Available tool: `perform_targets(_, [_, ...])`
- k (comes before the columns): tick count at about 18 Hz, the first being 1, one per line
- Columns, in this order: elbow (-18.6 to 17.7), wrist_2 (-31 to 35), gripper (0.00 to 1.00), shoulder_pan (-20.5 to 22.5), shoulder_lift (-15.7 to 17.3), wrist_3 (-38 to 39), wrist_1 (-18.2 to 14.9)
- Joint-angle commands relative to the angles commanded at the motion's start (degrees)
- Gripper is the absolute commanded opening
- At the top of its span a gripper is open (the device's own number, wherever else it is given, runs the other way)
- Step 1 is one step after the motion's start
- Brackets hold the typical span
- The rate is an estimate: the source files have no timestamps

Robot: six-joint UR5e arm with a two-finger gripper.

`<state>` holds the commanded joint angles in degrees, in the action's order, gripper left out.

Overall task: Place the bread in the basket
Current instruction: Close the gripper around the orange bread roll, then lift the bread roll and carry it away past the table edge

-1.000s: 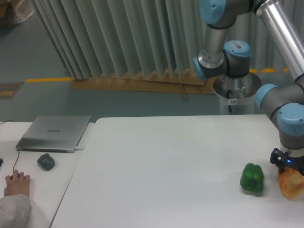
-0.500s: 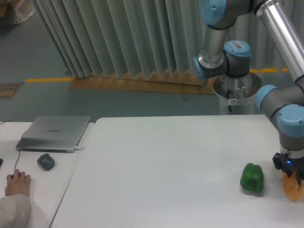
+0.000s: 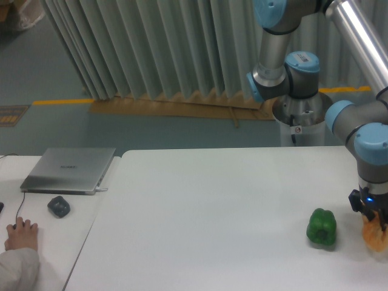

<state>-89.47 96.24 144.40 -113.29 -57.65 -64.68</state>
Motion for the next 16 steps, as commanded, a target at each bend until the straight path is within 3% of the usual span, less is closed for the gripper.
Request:
perform_targets(3, [0.09, 0.00, 0.31, 0.18, 1.76, -4.21, -2.64])
perform_targets(7, [0.26, -0.09, 0.31, 1.40, 3.95, -15.79, -6.59])
perform_targets(16, [0.44, -0.97, 0.31, 5.26, 5.71, -32.58, -9.32])
